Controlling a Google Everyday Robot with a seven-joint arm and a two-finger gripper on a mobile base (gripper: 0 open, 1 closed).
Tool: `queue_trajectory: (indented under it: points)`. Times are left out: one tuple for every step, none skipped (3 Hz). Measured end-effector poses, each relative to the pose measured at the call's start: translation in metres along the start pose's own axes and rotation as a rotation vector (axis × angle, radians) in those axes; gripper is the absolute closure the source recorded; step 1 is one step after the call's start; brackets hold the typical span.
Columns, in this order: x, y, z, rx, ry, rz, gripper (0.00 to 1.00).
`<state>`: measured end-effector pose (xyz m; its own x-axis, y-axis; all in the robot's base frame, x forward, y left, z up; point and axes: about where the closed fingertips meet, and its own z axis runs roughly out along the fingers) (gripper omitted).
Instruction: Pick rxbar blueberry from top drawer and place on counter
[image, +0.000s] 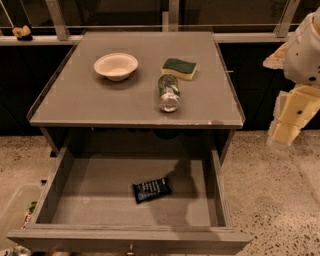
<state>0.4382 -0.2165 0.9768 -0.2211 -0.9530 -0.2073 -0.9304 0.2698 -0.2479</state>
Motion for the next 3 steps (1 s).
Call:
queue_trajectory:
  points:
    - [0.001,0.006,0.003,0.003,-0.004,-0.006,0.00]
    - [0.009,0.032,0.027,-0.018,-0.058,-0.028,0.00]
    - [0.035,0.072,0.088,-0.086,-0.156,-0.004,0.00]
